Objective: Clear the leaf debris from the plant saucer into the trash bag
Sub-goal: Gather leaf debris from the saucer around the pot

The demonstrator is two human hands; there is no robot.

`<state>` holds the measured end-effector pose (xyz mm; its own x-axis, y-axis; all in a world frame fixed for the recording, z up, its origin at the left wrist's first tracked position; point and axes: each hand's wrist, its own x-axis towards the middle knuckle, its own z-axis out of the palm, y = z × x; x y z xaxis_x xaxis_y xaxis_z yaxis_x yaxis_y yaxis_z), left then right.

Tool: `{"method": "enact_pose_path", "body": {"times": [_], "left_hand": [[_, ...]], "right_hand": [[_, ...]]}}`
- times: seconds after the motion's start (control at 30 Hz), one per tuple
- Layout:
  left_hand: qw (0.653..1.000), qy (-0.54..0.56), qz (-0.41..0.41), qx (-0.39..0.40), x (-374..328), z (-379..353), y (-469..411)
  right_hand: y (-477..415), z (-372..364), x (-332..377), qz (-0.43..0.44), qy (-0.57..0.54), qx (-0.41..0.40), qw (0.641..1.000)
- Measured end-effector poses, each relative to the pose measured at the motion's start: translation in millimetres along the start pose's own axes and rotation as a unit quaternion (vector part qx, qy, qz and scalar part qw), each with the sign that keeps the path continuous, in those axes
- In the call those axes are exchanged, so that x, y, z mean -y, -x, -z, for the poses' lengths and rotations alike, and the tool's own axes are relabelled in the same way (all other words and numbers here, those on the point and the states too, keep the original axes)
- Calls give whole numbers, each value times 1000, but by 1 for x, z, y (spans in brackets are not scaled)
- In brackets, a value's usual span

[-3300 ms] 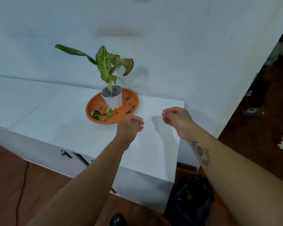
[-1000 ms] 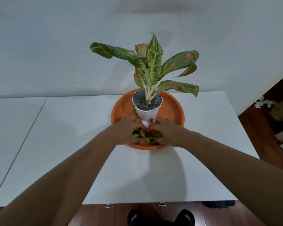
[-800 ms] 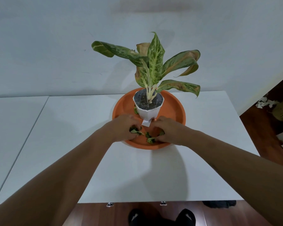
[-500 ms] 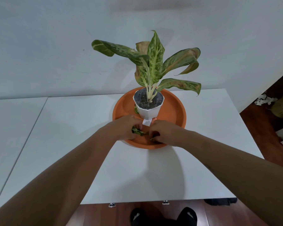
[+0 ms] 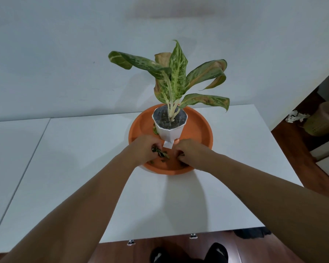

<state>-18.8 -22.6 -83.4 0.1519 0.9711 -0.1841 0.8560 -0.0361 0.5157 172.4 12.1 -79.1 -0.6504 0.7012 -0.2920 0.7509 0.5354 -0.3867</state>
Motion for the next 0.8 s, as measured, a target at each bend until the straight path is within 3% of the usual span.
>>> {"method": "enact_pose_path", "body": {"times": [0.07,0.13,0.27,0.4,0.5,0.57,0.63,0.7,0.8], "left_hand": [[997,67,28,-29,-5,0,3],[987,139,66,-48,-7,-2,4],[923,342,152,-92,-8,-6,8],[831,515,176,-117,-13,-10,12],[745,626,189,-130,-21,-15,18],[675,699,193,-135,-27,-17,23],[628,738,201,-145,-30,-21,27],[607,753,204,-149,-32,-24,29],[605,757,197,-145,-35,-25,30]], "right_hand": [[1,3,-1,-57,-114,-75,989],[4,5,-2,-124,-264,-146,945],[10,-2,-3,-219,-531,-154,804],[14,-8,9,-204,-733,-170,626],[19,-9,17,-176,-807,-184,533],[22,-11,20,-171,-833,-189,490],[23,-12,22,-170,-850,-194,459],[24,-12,26,-161,-861,-195,442],[25,-9,28,-153,-866,-198,434]]}}
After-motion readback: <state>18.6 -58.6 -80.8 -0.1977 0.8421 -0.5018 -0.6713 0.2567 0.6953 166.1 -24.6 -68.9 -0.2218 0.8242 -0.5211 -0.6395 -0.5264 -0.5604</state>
